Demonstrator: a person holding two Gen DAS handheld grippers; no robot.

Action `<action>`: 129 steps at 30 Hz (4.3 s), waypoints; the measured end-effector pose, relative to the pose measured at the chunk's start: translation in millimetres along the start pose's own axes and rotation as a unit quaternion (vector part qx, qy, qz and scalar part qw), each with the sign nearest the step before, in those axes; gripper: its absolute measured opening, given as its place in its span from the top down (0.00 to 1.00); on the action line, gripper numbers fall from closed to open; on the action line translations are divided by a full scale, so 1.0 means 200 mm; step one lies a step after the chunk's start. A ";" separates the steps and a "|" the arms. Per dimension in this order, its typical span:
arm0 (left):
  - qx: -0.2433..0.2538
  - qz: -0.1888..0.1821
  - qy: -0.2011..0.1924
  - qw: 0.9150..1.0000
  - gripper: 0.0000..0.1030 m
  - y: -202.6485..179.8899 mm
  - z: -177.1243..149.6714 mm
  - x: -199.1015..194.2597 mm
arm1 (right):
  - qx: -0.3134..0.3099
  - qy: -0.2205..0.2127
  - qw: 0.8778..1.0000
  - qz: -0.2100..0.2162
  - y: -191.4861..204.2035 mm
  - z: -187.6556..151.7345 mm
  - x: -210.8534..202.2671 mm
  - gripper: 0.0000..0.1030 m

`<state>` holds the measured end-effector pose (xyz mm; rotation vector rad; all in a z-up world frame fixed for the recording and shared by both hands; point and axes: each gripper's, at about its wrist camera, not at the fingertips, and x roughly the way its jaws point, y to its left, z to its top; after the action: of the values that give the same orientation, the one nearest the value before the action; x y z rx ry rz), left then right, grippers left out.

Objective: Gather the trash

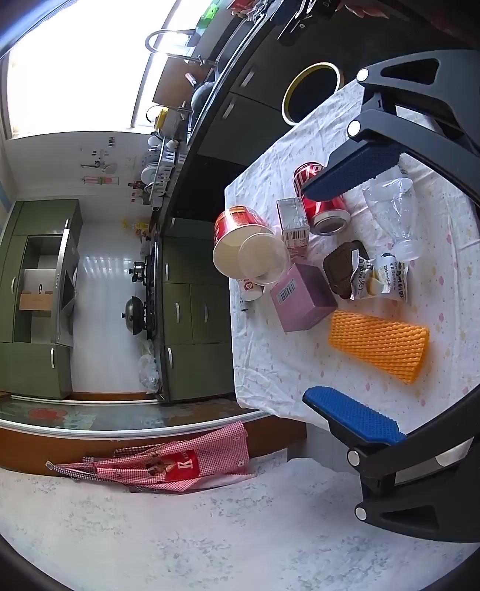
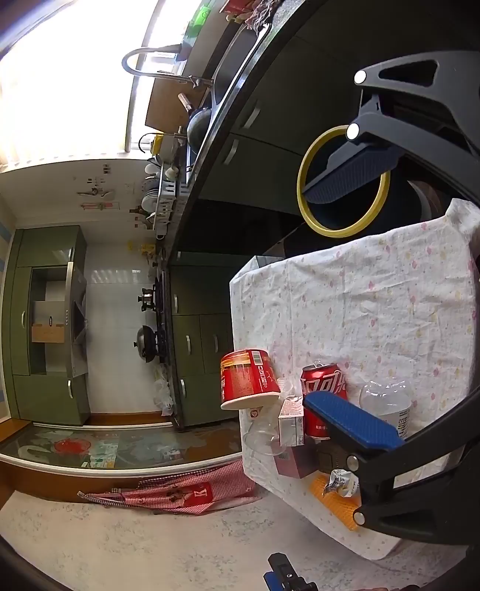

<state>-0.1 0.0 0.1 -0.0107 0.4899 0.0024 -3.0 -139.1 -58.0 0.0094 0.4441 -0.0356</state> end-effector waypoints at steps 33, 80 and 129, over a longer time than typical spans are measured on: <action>0.006 -0.012 0.002 1.000 0.03 -0.03 0.04 0.01 | 0.011 0.012 1.000 -0.003 -0.04 -0.02 0.07 0.06; 0.009 -0.016 0.007 1.000 0.03 -0.06 0.02 0.05 | 0.015 0.021 1.000 -0.005 -0.05 -0.03 0.11 0.06; -0.064 0.010 0.047 0.997 0.03 0.48 0.36 1.32 | -0.153 0.130 0.977 0.076 0.78 0.48 1.34 0.14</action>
<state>266.1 96.4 -60.8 -0.1316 0.5833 0.0525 286.1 6.3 -86.0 -0.2571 0.7066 0.1875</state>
